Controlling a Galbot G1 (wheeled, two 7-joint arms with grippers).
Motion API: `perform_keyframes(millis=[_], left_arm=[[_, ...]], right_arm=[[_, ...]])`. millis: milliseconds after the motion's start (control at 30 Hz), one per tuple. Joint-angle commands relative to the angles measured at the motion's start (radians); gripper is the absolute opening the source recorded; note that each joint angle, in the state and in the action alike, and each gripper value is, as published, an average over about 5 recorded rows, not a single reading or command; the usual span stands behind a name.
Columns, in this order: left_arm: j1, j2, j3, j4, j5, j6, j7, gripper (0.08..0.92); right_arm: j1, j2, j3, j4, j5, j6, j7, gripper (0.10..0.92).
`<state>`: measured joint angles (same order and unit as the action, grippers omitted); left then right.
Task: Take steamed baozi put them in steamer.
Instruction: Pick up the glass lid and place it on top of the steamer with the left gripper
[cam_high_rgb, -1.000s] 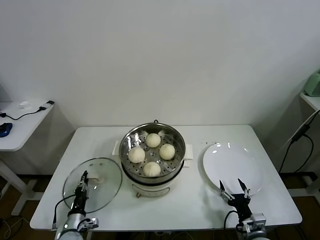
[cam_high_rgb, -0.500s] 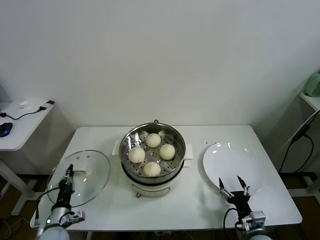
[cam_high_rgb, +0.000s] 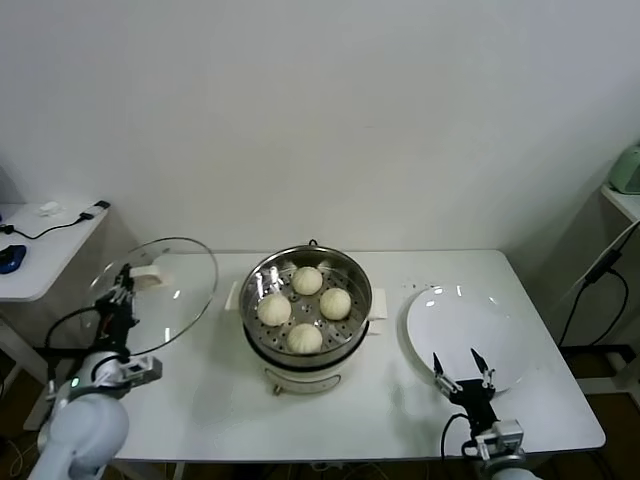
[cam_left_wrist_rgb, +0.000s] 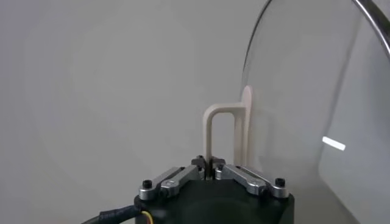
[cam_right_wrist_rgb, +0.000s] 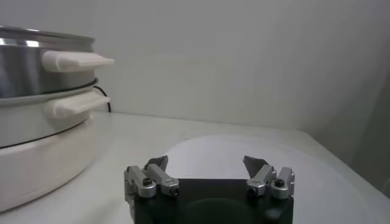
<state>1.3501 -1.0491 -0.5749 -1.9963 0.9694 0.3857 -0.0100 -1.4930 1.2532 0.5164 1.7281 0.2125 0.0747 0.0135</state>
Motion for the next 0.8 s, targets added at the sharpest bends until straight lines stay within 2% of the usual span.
perform_keyframes(millis=[33, 300, 800], left_arm=[[-0.236, -0.105, 0.467, -0.149, 0.290, 0.325, 0.272, 0.139], [-0.345, -0.216, 0.616, -0.076, 0.432, 0.400, 0.353, 0.139], [-0.352, -0.458, 0.729, 0.075, 0.593, 0.400, 0.335, 0.139]], right_arm=[[0.000, 0.008, -0.015, 0.001, -0.029, 0.040, 0.008, 0.823], [0.009, 0.019, -0.020, -0.027, -0.047, 0.092, 0.006, 0.823], [0.009, 0.032, 0.003, -0.072, -0.044, 0.153, 0.023, 0.823]])
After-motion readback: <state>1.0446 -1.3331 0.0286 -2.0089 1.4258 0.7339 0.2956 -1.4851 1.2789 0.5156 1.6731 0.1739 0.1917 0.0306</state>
